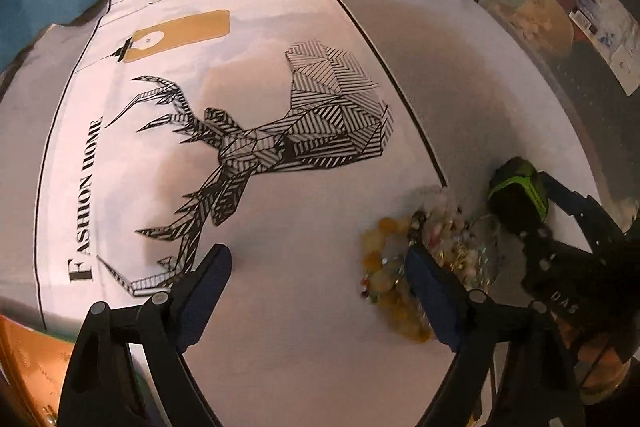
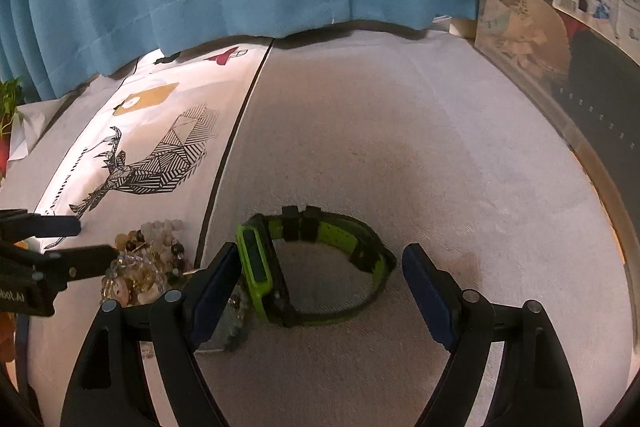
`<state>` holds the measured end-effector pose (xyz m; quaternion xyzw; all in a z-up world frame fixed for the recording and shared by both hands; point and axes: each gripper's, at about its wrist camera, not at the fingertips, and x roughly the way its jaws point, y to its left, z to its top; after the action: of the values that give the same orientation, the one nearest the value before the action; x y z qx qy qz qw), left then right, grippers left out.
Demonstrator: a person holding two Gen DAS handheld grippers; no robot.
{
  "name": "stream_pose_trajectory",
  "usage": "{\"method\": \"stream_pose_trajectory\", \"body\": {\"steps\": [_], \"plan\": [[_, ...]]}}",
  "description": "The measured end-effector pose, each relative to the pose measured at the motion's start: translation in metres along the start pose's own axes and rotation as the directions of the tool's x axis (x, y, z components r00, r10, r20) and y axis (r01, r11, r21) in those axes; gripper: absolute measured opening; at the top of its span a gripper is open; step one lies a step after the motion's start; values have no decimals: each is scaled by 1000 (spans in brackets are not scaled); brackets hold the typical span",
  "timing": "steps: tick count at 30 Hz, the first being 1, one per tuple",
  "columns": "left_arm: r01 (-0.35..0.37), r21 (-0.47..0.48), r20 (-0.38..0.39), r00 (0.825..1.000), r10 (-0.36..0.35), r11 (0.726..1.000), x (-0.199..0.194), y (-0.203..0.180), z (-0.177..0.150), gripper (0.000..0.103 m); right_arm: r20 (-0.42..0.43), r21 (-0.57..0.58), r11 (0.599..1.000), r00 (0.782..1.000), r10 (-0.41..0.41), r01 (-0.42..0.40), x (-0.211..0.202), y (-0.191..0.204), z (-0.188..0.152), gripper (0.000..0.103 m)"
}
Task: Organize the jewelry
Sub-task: 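Grasp the beaded bracelet with the left tool while the right tool grasps the green watch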
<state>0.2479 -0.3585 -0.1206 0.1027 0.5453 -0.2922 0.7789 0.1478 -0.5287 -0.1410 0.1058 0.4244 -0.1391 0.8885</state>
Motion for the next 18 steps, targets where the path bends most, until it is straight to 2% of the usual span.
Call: {"method": "stream_pose_trajectory", "body": {"steps": [2,4,5,6,7,8,9,12,14,18], "plan": [[-40,37,7,999,40,999,3,-6,1,80,-9,-1,1000,1000,2,-2,3,0,1,83],[-77,80,22,997,76,994,3,-12,-1,62,-23,5,1000,1000,-1,2,7,-1,0,83],[-64,90,26,998,62,994,2,-14,-2,58,-15,3,1000,1000,-4,4,7,-1,0,83],[-60,94,24,998,58,994,1,-14,-2,45,-12,2,1000,1000,-5,6,7,-1,0,83],[-48,103,20,999,46,994,0,-17,-2,19,-13,0,1000,1000,-7,7,8,-1,0,83],[-28,112,12,1000,27,993,-1,-19,-2,10,-13,-1,1000,1000,-7,7,7,0,0,81],[-19,119,0,1000,19,993,-1,-23,-2,9,-9,1,1000,1000,-6,6,6,-1,-1,68],[18,131,35,999,-22,991,-19,-28,-7,8,-10,15,1000,1000,-19,20,-1,-2,-5,60],[51,111,72,996,-60,992,-40,-25,-8,8,-11,18,999,999,-36,36,-9,-5,-10,59],[115,98,154,980,-129,989,-95,-20,-13,8,51,18,997,995,-80,80,-49,-13,-16,58]]}}
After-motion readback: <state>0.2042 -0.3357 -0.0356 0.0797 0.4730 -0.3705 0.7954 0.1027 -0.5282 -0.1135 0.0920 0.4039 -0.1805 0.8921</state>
